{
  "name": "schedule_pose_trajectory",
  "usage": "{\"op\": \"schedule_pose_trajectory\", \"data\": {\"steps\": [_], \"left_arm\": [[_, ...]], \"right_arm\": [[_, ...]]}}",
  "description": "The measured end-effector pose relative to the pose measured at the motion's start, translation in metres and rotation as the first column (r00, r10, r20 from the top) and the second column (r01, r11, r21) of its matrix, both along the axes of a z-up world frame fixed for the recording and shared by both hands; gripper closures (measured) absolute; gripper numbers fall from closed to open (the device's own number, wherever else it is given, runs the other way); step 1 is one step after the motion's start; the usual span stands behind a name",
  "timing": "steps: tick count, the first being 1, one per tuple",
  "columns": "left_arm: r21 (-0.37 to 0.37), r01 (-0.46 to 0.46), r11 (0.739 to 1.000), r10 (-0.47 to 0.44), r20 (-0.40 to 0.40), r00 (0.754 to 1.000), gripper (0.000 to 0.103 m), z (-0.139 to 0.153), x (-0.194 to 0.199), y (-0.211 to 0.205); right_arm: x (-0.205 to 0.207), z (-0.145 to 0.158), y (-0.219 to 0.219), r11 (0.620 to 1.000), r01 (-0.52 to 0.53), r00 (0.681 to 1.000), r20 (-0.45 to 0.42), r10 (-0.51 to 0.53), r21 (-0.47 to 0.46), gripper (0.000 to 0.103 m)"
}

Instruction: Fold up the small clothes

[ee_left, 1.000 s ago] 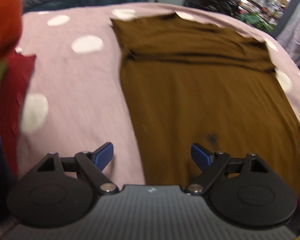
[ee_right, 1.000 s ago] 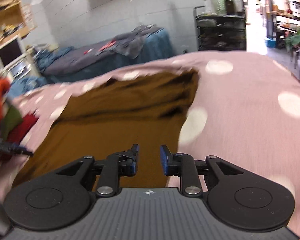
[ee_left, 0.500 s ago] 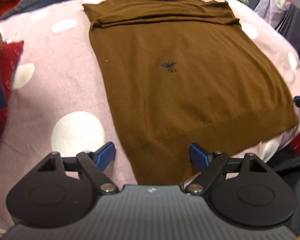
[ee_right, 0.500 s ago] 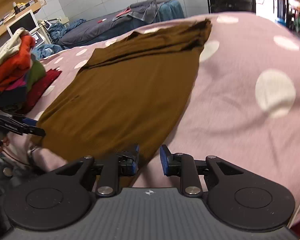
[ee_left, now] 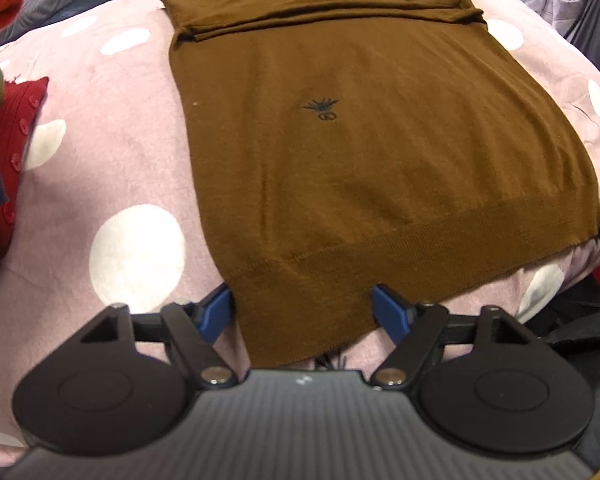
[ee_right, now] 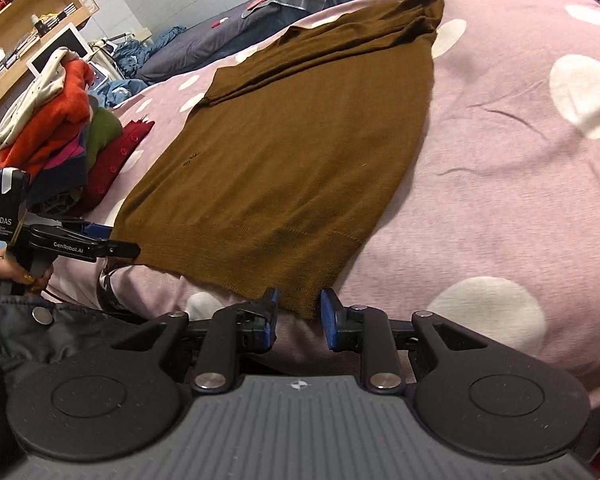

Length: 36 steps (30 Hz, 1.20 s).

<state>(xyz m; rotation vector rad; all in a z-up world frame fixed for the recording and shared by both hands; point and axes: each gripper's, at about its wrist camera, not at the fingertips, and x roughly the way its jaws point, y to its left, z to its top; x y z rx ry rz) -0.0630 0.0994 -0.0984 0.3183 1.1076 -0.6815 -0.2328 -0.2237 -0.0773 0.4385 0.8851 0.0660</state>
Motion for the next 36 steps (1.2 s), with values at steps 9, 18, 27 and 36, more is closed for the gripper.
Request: {"op": "schedule_pose_trajectory", "data": {"steps": [9, 18, 27, 36], "left_arm": [[0.002, -0.001, 1.0, 0.001, -0.011, 1.0, 0.064, 0.001, 0.001, -0.005], [-0.046, -0.021, 0.999, 0.02, -0.036, 0.999, 0.092, 0.003, 0.007, 0.009], [-0.164, -0.09, 0.982, 0.075, -0.093, 0.993, 0.098, 0.026, 0.028, 0.028], [-0.277, -0.147, 0.95, 0.138, -0.052, 0.989, 0.098, 0.051, 0.083, 0.004]], "right_arm": [[0.003, -0.001, 0.002, 1.0, -0.011, 1.0, -0.01, 0.011, 0.003, 0.058], [0.005, -0.001, 0.001, 0.999, -0.034, 0.999, -0.015, 0.033, -0.025, 0.081], [0.004, 0.014, -0.014, 1.0, -0.01, 1.0, 0.015, 0.01, -0.002, 0.098], [0.045, 0.041, -0.048, 0.999, -0.015, 0.996, 0.088, 0.012, 0.034, 0.099]]}}
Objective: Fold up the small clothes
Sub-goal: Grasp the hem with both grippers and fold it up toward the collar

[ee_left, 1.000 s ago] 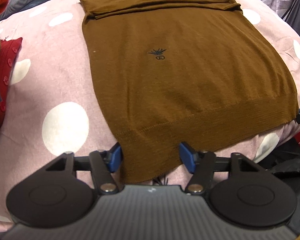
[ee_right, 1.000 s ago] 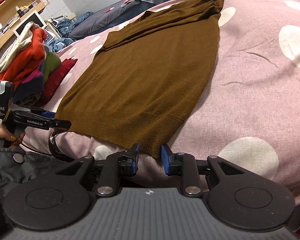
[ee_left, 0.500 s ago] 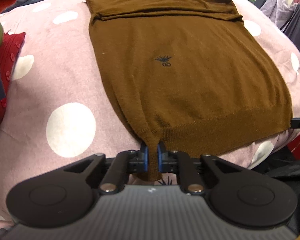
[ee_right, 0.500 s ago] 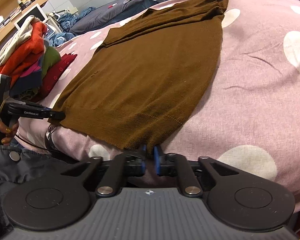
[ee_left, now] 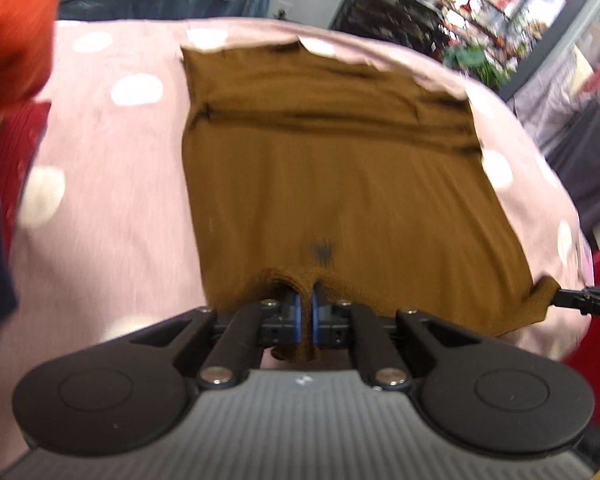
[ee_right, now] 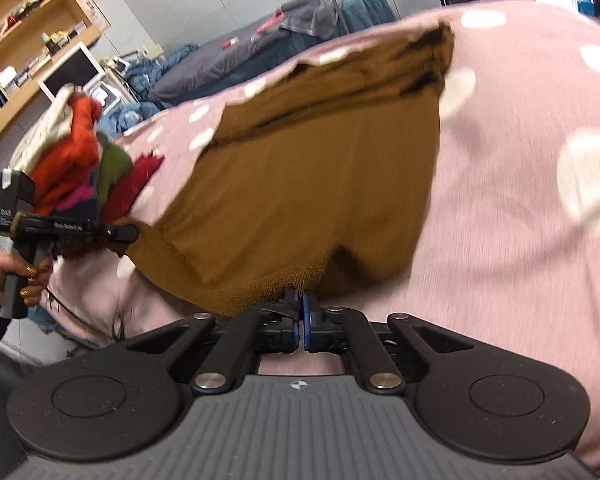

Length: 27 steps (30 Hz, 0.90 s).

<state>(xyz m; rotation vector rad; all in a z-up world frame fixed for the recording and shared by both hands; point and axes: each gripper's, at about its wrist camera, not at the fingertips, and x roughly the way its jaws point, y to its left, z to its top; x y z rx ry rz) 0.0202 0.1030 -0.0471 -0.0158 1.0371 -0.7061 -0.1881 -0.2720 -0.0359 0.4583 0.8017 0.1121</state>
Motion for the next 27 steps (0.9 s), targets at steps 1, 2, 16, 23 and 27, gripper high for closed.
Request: {"op": "schedule_pose_trajectory", "data": {"steps": [1, 2, 16, 23, 27], "left_arm": [[-0.007, -0.016, 1.0, 0.016, 0.016, 1.0, 0.098, 0.001, 0.012, -0.006], [-0.013, -0.032, 0.999, 0.032, 0.036, 0.999, 0.098, 0.003, 0.023, -0.013], [0.094, -0.245, 0.965, 0.213, 0.266, 0.94, 0.098, 0.01, 0.236, -0.149], [0.162, -0.25, 0.955, 0.214, 0.209, 0.954, 0.096, -0.013, 0.296, -0.192], [0.203, -0.279, 0.939, 0.234, 0.222, 0.947, 0.05, -0.024, 0.305, -0.193]], "right_arm": [[0.013, 0.003, -0.008, 1.0, -0.002, 1.0, 0.017, 0.002, -0.001, 0.099], [0.027, 0.007, -0.017, 1.0, 0.0, 0.999, 0.036, 0.0, -0.007, 0.099], [0.257, 0.011, -0.123, 0.975, 0.171, 0.982, 0.106, -0.157, -0.138, 0.1], [0.3, -0.006, -0.138, 0.955, 0.24, 0.969, 0.096, -0.226, -0.173, 0.1], [0.315, -0.008, -0.145, 0.929, 0.293, 0.954, 0.127, -0.27, -0.228, 0.1]]}}
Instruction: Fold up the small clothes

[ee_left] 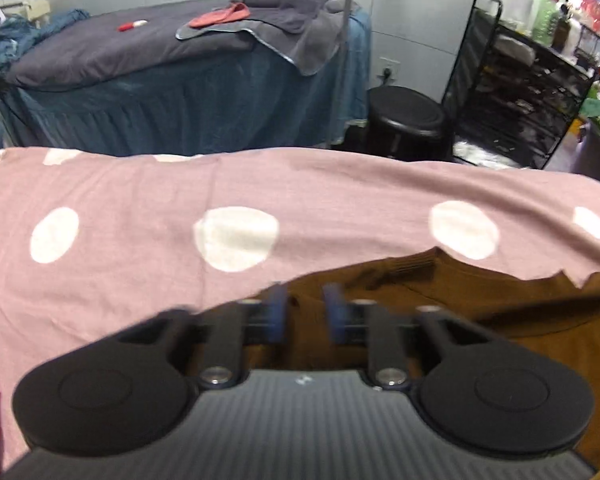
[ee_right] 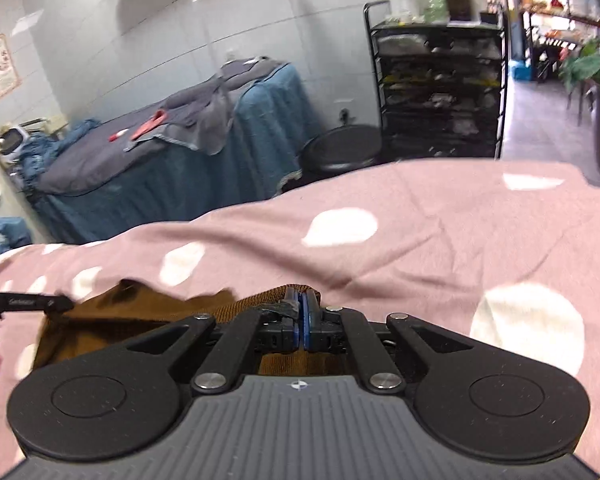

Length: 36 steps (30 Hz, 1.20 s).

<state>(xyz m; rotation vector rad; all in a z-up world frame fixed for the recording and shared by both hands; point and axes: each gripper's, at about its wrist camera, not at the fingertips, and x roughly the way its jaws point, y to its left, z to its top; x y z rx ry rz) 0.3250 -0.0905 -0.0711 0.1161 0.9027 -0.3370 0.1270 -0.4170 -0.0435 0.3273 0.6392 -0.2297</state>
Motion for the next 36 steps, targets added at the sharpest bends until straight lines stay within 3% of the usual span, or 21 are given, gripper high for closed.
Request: {"op": "schedule_pose_trajectory", "data": {"steps": [1, 2, 4, 5, 6, 8, 11, 13, 15, 20, 23, 24, 25, 27, 28, 30, 32, 33, 36], "left_arm": [[0.007, -0.008, 1.0, 0.008, 0.007, 1.0, 0.023, 0.0, 0.001, 0.002], [0.014, -0.016, 1.0, 0.015, 0.022, 1.0, 0.017, -0.001, 0.001, 0.005], [0.068, -0.034, 0.997, 0.029, 0.075, 0.997, 0.017, 0.002, -0.002, 0.01], [0.117, -0.048, 0.992, 0.037, 0.1, 0.994, 0.016, 0.004, -0.003, 0.013], [0.166, -0.078, 0.983, 0.056, 0.132, 0.99, 0.016, 0.006, -0.004, 0.015], [0.188, -0.122, 0.975, 0.083, 0.202, 0.976, 0.016, 0.015, -0.01, 0.025], [0.055, -0.01, 0.998, -0.003, 0.224, 0.975, 0.03, 0.027, -0.03, 0.042], [0.025, 0.098, 0.995, -0.101, 0.171, 0.98, 0.058, 0.024, -0.046, 0.039], [0.014, 0.199, 0.98, -0.199, 0.123, 0.972, 0.071, 0.015, -0.062, 0.032], [0.074, 0.292, 0.954, -0.296, 0.055, 0.954, 0.073, -0.021, -0.077, 0.003], [0.073, 0.184, 0.98, -0.189, 0.074, 0.979, 0.069, -0.035, -0.052, -0.005], [0.075, 0.13, 0.989, -0.137, 0.1, 0.986, 0.064, -0.036, -0.043, -0.004], [0.084, 0.069, 0.994, -0.08, 0.136, 0.988, 0.052, -0.035, -0.03, -0.002], [0.133, -0.062, 0.989, 0.028, 0.243, 0.97, 0.036, -0.029, -0.009, 0.005], [0.159, -0.141, 0.977, 0.09, 0.29, 0.953, 0.027, -0.025, 0.002, 0.011], [0.209, -0.23, 0.95, 0.153, 0.33, 0.931, 0.018, -0.02, 0.02, 0.024], [0.245, -0.273, 0.93, 0.185, 0.331, 0.926, 0.018, -0.016, 0.026, 0.037], [0.23, -0.277, 0.933, 0.194, 0.326, 0.925, 0.018, -0.013, 0.024, 0.043], [0.101, -0.21, 0.973, 0.178, 0.255, 0.95, 0.018, -0.004, 0.0, 0.055]], "right_arm": [[0.003, 0.001, -0.001, 1.0, 0.019, 1.0, 0.006, -0.019, -0.024, 0.1], [0.006, 0.002, -0.003, 0.998, 0.037, 0.999, 0.013, -0.036, -0.044, 0.1], [0.011, 0.006, -0.004, 0.991, 0.072, 0.997, 0.031, -0.069, -0.111, 0.098], [0.013, 0.009, -0.005, 0.987, 0.087, 0.996, 0.039, -0.082, -0.139, 0.091], [0.013, 0.011, -0.005, 0.984, 0.095, 0.995, 0.045, -0.089, -0.154, 0.075], [0.005, 0.017, 0.0, 0.982, 0.087, 0.995, 0.071, -0.076, -0.169, 0.069], [-0.005, 0.021, 0.012, 0.99, -0.018, 0.996, 0.08, 0.03, -0.142, 0.069], [-0.015, 0.019, 0.024, 0.986, -0.098, 0.991, 0.072, 0.108, -0.133, 0.069], [-0.021, 0.014, 0.037, 0.977, -0.172, 0.983, 0.05, 0.179, -0.124, 0.069], [-0.024, -0.006, 0.057, 0.956, -0.285, 0.959, -0.021, 0.284, -0.07, 0.07], [-0.021, -0.016, 0.059, 0.951, -0.303, 0.952, -0.064, 0.299, -0.059, 0.07], [-0.021, -0.018, 0.057, 0.951, -0.303, 0.951, -0.076, 0.299, -0.056, 0.07], [-0.02, -0.019, 0.054, 0.953, -0.295, 0.953, -0.088, 0.289, -0.065, 0.07], [-0.021, -0.022, 0.049, 0.956, -0.277, 0.958, -0.108, 0.267, -0.1, 0.07], [-0.02, -0.023, 0.044, 0.957, -0.265, 0.961, -0.113, 0.252, -0.12, 0.07], [-0.019, -0.023, 0.032, 0.965, -0.227, 0.97, -0.113, 0.213, -0.129, 0.071], [-0.02, -0.022, 0.02, 0.975, -0.191, 0.979, -0.097, 0.18, -0.115, 0.071], [-0.019, -0.021, 0.017, 0.978, -0.173, 0.983, -0.088, 0.163, -0.114, 0.071], [-0.021, -0.018, 0.01, 0.985, -0.115, 0.992, -0.062, 0.107, -0.13, 0.07]]}}
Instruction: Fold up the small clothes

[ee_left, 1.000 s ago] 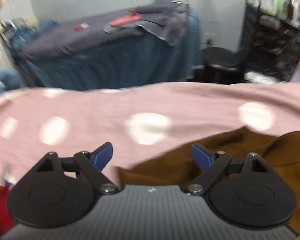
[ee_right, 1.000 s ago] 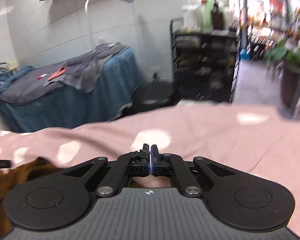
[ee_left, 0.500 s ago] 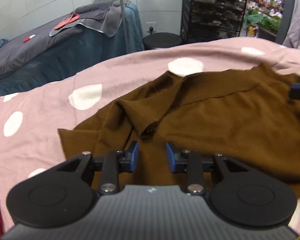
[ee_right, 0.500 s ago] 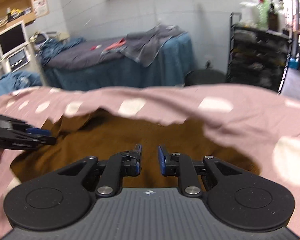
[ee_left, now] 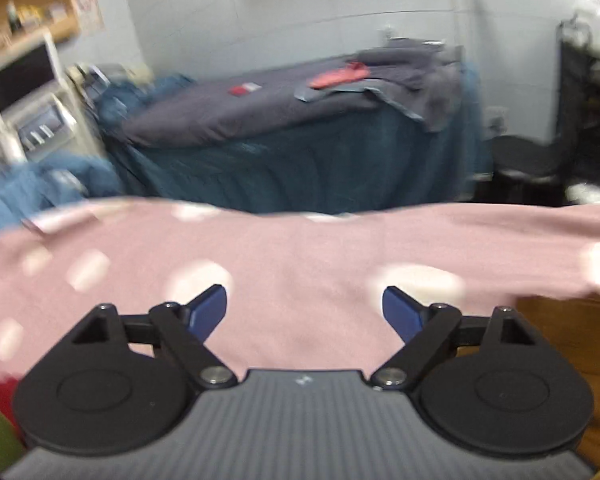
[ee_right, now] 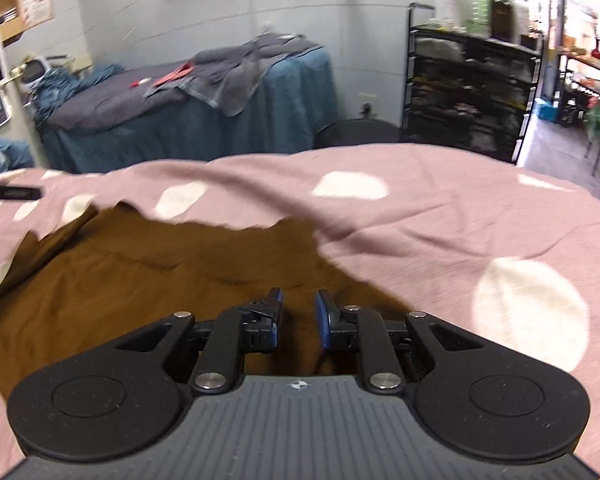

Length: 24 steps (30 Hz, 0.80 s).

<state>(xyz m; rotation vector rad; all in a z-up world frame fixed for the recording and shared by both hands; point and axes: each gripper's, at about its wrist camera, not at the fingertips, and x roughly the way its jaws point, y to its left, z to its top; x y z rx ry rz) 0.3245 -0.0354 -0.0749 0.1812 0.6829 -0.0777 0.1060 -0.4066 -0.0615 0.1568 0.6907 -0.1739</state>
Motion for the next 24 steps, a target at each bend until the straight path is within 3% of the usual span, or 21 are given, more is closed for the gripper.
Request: {"op": "schedule_pose_trajectory", "data": {"steps": [2, 5, 6, 8, 10, 11, 13, 17, 18, 21, 22, 24], "left_arm": [[-0.093, 0.09, 0.992, -0.093, -0.034, 0.995, 0.021, 0.002, -0.024, -0.002], [-0.159, 0.281, 0.946, -0.296, -0.083, 0.952, 0.04, -0.007, -0.06, -0.02], [-0.161, 0.342, 0.926, -0.359, -0.092, 0.929, 0.05, -0.01, -0.07, -0.029], [-0.148, 0.427, 0.892, -0.444, -0.113, 0.889, 0.055, -0.02, -0.083, -0.049], [-0.138, 0.446, 0.885, -0.463, -0.148, 0.874, 0.059, -0.035, -0.078, -0.064], [-0.151, 0.428, 0.891, -0.449, -0.165, 0.878, 0.059, -0.04, -0.074, -0.065], [-0.164, 0.363, 0.917, -0.386, -0.142, 0.911, 0.057, -0.047, -0.061, -0.059], [-0.074, 0.214, 0.974, -0.221, -0.104, 0.97, 0.054, -0.048, -0.034, -0.036], [-0.053, 0.181, 0.982, -0.185, -0.102, 0.977, 0.053, -0.048, -0.029, -0.027], [0.062, 0.049, 0.997, -0.046, -0.049, 0.998, 0.034, -0.046, -0.017, -0.005], [0.064, 0.014, 0.998, -0.011, -0.032, 0.999, 0.026, -0.044, -0.015, 0.004], [0.063, -0.06, 0.996, 0.062, -0.029, 0.998, 0.026, -0.041, -0.014, 0.017]], "right_arm": [[-0.004, 0.002, 0.0, 0.999, 0.024, 0.999, 0.027, -0.025, 0.038, 0.067], [-0.01, 0.004, 0.012, 0.998, -0.011, 0.999, 0.051, 0.008, 0.06, 0.067], [-0.011, 0.005, 0.018, 0.998, -0.032, 0.998, 0.05, 0.03, 0.054, 0.067], [-0.014, 0.005, 0.029, 0.995, -0.086, 0.995, 0.046, 0.084, 0.051, 0.067], [-0.015, 0.004, 0.036, 0.989, -0.138, 0.99, 0.042, 0.136, 0.054, 0.068], [-0.014, 0.003, 0.04, 0.986, -0.157, 0.987, 0.032, 0.155, 0.049, 0.068], [-0.009, -0.001, 0.043, 0.984, -0.174, 0.985, -0.005, 0.175, 0.038, 0.068], [-0.006, -0.006, 0.036, 0.987, -0.152, 0.987, -0.06, 0.149, -0.047, 0.067], [-0.007, -0.005, 0.033, 0.986, -0.144, 0.988, -0.064, 0.139, -0.078, 0.067], [-0.013, -0.002, 0.014, 0.989, -0.104, 0.994, -0.054, 0.099, -0.104, 0.068], [-0.017, -0.001, 0.007, 0.992, -0.075, 0.996, -0.047, 0.071, -0.105, 0.068], [-0.022, 0.004, -0.004, 0.995, -0.033, 0.999, -0.025, 0.031, -0.091, 0.068]]}}
